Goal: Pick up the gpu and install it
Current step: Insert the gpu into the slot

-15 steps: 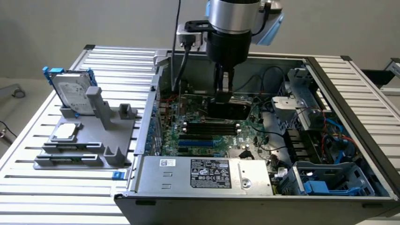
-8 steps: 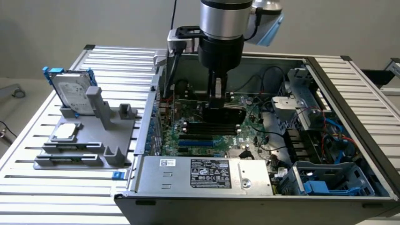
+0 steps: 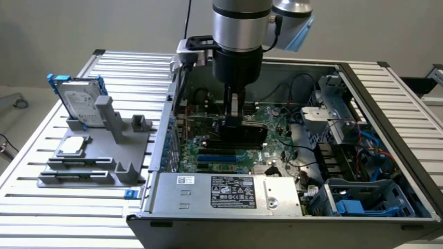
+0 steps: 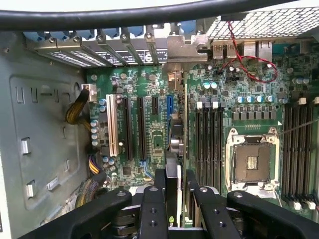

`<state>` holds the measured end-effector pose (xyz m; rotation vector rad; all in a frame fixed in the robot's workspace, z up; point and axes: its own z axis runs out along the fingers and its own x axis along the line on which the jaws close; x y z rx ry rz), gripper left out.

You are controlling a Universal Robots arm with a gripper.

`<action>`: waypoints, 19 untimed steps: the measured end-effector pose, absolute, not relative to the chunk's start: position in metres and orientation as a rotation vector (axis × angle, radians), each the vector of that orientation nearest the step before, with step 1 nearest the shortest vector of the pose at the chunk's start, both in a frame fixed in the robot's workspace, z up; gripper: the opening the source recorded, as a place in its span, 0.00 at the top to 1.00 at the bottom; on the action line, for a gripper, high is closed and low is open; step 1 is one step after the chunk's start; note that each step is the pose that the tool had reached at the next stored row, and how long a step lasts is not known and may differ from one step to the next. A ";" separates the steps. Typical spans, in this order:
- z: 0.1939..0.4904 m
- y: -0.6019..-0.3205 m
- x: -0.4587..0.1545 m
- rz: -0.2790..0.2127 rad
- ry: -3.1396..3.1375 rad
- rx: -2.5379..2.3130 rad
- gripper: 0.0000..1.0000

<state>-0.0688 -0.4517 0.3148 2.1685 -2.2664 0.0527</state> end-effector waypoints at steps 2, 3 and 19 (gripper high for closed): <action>0.313 -0.455 -0.071 0.053 -2.266 2.170 0.73; 0.313 -0.456 -0.071 0.053 -2.266 2.170 0.73; 0.300 -0.464 -0.082 0.086 -2.277 2.187 0.73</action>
